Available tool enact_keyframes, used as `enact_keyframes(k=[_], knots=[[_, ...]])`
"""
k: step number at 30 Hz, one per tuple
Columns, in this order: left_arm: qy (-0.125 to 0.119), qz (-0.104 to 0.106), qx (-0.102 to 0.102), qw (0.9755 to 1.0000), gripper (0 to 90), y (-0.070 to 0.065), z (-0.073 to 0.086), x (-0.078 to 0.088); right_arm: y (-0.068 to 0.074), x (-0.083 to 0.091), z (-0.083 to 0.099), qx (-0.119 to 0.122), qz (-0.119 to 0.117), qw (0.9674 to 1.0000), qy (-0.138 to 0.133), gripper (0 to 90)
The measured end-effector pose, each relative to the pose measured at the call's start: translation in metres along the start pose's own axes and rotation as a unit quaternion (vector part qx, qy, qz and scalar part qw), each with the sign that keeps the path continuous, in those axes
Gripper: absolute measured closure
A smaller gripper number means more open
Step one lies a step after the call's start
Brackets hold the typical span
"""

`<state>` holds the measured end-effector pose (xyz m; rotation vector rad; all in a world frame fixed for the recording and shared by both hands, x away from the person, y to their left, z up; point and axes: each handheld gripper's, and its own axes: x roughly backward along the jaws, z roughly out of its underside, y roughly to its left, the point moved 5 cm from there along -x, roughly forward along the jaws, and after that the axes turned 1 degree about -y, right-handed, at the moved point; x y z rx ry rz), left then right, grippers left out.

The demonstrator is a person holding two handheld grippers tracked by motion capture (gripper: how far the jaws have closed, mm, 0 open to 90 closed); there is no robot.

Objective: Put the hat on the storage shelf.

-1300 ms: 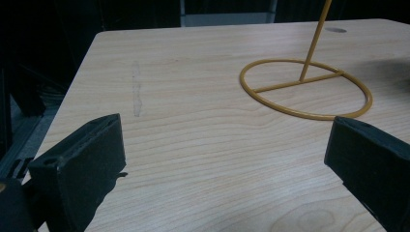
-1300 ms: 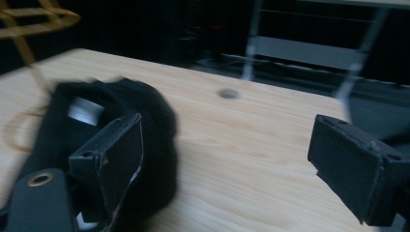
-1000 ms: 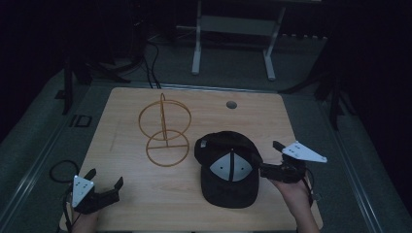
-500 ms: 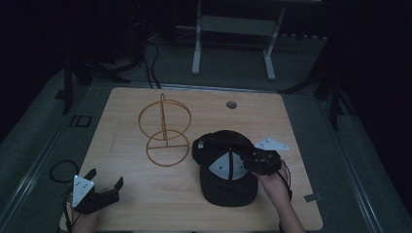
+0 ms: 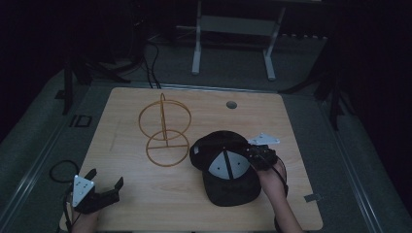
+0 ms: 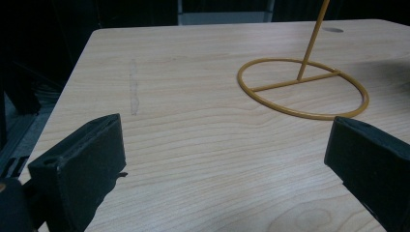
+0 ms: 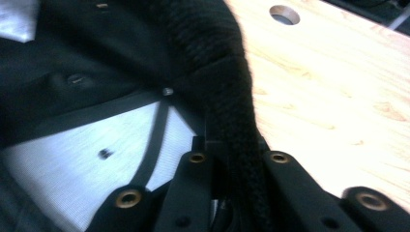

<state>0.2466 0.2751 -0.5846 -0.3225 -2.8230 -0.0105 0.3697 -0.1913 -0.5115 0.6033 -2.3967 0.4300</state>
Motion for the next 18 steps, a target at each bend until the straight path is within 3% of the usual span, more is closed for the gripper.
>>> enact_keyframes(k=[4,13,15,17,18], knots=[[-0.002,0.001,0.005,1.0,1.2,0.001,0.0,0.0,0.006,0.001,-0.003,0.02,-0.003,0.9998,-0.008,88.6],[0.0,0.001,-0.01,1.0,1.3,-0.002,0.0,0.0,0.008,0.019,-0.026,0.002,-0.026,0.9982,-0.053,88.8],[-0.006,0.001,-0.005,1.0,1.3,-0.003,-0.002,0.001,0.007,0.025,-0.032,0.005,-0.018,0.9977,-0.066,88.8],[-0.023,0.016,0.007,0.9996,1.3,-0.006,-0.004,0.002,0.006,0.031,-0.038,0.009,-0.011,0.9971,-0.074,88.8],[-0.021,0.013,0.003,0.9997,1.3,-0.007,-0.005,0.002,0.006,0.033,-0.041,0.01,-0.012,0.9968,-0.079,88.8]])
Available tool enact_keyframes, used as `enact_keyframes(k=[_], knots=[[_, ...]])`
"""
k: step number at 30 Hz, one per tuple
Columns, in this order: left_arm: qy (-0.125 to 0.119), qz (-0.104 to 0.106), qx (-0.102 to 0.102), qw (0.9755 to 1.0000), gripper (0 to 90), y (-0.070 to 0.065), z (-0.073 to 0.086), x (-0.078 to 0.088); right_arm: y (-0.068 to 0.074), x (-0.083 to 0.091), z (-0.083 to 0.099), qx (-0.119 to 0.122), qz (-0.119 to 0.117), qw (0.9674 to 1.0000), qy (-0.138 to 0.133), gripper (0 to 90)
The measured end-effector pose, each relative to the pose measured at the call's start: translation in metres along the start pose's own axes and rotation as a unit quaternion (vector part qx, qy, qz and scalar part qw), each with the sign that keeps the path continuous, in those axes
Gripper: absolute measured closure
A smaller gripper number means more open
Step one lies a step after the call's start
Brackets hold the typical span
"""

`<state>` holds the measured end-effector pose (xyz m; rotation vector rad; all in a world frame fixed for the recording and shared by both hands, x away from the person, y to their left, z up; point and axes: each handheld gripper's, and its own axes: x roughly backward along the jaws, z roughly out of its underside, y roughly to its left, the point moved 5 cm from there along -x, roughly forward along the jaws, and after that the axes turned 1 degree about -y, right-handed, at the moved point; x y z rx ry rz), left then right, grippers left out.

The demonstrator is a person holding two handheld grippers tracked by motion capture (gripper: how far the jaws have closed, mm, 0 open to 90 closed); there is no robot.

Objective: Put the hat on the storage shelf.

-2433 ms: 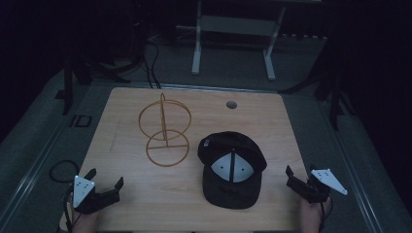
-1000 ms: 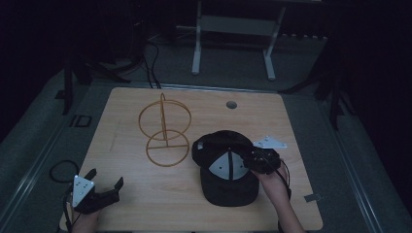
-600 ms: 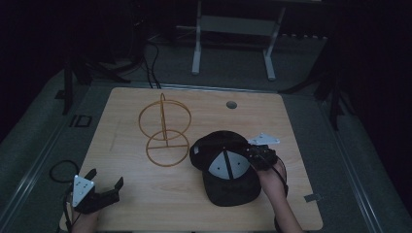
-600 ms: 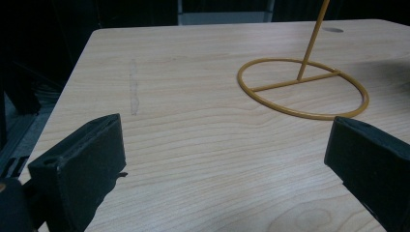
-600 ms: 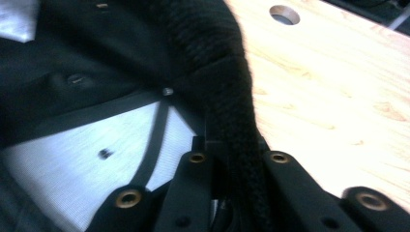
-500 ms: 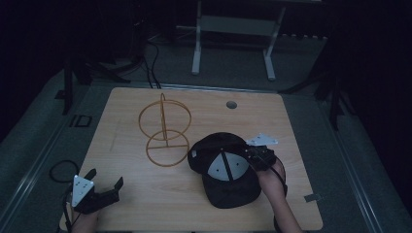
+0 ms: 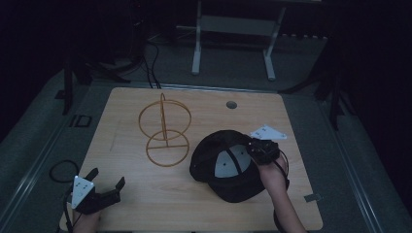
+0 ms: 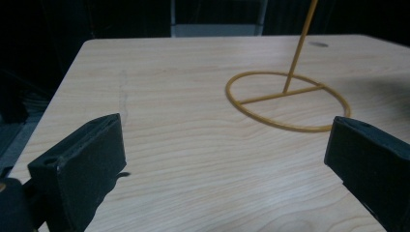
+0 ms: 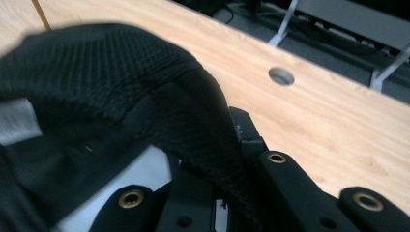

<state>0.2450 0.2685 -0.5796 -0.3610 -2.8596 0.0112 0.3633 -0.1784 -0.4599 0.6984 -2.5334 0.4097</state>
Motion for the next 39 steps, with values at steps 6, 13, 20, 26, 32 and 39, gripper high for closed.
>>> enact_keyframes(k=[6,13,20,26,32,39], knots=[[0.012,0.01,-0.015,0.9998,1.3,-0.016,-0.002,-0.001,-0.003,0.01,-0.018,0.007,0.002,0.9997,-0.023,88.8],[0.044,0.085,-0.003,0.9954,1.2,-0.057,-0.007,-0.006,-0.006,0.025,-0.042,0.015,0.007,0.9986,-0.051,88.8],[0.085,0.146,0.03,0.9852,1.3,-0.095,-0.017,-0.015,-0.003,0.042,-0.064,0.022,0.01,0.9964,-0.081,88.8],[0.083,0.182,0.035,0.9792,1.3,-0.115,-0.03,-0.018,0.0,0.056,-0.077,0.028,0.011,0.9947,-0.099,88.7],[0.095,0.21,-0.009,0.9731,1.3,-0.137,-0.04,-0.022,0.001,0.063,-0.084,0.031,0.009,0.9936,-0.108,88.7],[0.082,0.236,-0.038,0.9675,1.3,-0.165,-0.057,-0.033,0.005,0.068,-0.088,0.037,0.007,0.9928,-0.114,88.7]])
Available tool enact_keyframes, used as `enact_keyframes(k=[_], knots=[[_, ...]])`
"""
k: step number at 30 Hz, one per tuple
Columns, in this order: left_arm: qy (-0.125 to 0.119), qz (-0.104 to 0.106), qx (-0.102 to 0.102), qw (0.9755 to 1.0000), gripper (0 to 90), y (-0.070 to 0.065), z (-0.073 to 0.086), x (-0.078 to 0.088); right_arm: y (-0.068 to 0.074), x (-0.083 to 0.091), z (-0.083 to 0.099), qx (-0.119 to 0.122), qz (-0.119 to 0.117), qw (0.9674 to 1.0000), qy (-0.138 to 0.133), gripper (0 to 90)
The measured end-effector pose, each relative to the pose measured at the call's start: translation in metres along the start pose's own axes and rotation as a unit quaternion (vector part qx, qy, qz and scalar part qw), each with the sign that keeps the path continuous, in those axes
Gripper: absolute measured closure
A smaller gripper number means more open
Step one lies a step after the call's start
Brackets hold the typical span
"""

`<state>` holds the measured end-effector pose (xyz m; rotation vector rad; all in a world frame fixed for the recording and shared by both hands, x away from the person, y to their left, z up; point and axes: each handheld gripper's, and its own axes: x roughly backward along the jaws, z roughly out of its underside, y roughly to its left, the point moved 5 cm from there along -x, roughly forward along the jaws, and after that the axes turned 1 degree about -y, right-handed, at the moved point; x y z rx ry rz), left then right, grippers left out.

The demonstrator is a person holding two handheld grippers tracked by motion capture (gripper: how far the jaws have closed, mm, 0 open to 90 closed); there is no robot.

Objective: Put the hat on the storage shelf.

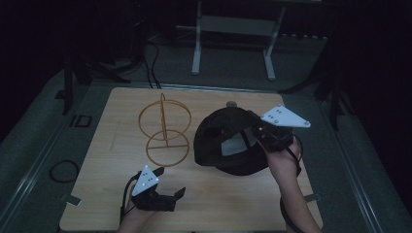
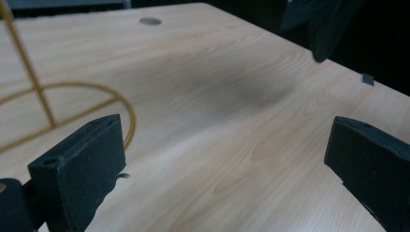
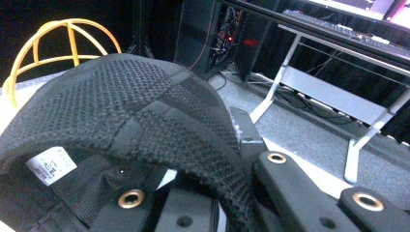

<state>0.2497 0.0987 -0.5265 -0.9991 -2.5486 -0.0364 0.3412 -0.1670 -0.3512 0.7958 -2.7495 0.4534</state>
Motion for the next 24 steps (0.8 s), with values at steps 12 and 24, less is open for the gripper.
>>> enact_keyframes(k=[12,24], knots=[[-0.032,0.02,-0.012,0.9992,1.3,-0.018,-0.048,-0.027,0.001,0.005,-0.005,0.006,0.0,1.0,-0.003,88.7],[-0.072,0.023,0.006,0.9971,5.7,-0.032,-0.086,-0.055,0.006,0.009,-0.01,0.009,-0.011,0.9998,-0.016,88.7]])
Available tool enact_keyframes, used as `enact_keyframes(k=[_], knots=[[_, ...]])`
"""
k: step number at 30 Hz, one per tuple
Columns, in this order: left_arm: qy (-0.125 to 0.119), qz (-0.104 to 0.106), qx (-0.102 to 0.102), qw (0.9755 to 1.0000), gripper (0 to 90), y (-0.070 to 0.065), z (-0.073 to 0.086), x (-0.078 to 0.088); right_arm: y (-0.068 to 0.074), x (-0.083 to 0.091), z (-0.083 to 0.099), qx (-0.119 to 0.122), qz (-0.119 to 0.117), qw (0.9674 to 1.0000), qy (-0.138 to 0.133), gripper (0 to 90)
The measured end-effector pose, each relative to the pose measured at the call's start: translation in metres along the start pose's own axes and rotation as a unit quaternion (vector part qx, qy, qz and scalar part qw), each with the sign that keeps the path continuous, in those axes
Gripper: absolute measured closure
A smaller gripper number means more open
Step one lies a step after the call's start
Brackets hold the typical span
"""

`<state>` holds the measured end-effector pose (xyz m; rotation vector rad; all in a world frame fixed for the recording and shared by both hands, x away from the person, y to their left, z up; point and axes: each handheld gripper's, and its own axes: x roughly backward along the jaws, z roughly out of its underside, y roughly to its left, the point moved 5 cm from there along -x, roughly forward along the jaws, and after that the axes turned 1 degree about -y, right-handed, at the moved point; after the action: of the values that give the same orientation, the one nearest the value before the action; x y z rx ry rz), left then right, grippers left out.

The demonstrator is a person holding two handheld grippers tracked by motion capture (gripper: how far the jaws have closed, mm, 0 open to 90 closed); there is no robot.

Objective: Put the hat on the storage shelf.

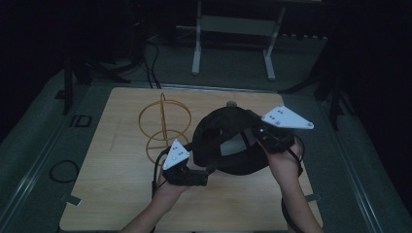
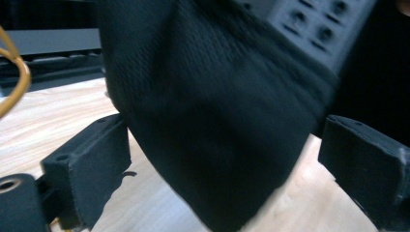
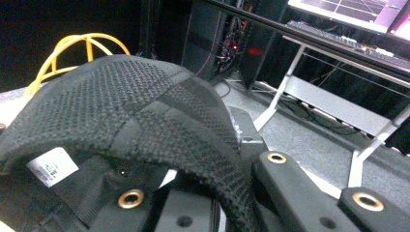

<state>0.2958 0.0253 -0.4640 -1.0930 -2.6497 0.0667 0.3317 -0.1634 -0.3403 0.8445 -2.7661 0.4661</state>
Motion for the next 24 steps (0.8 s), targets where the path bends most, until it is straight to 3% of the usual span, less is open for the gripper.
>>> enact_keyframes(k=[5,13,17,24], knots=[[-0.01,-0.017,0.02,0.9996,19.3,0.003,0.0,-0.008,0.001,0.004,0.0,-0.003,-0.002,0.9999,-0.01,88.7],[-0.012,-0.009,0.042,0.999,23.4,0.008,0.009,-0.013,0.008,0.012,-0.004,-0.007,-0.025,0.9993,-0.026,88.7],[-0.024,-0.013,0.041,0.9988,40.6,0.012,0.006,-0.01,0.014,0.012,-0.002,-0.003,-0.03,0.9992,-0.026,88.6],[-0.016,-0.049,0.036,0.998,70.1,0.02,0.003,-0.009,0.021,0.009,0.004,0.002,-0.035,0.9992,-0.021,88.6]])
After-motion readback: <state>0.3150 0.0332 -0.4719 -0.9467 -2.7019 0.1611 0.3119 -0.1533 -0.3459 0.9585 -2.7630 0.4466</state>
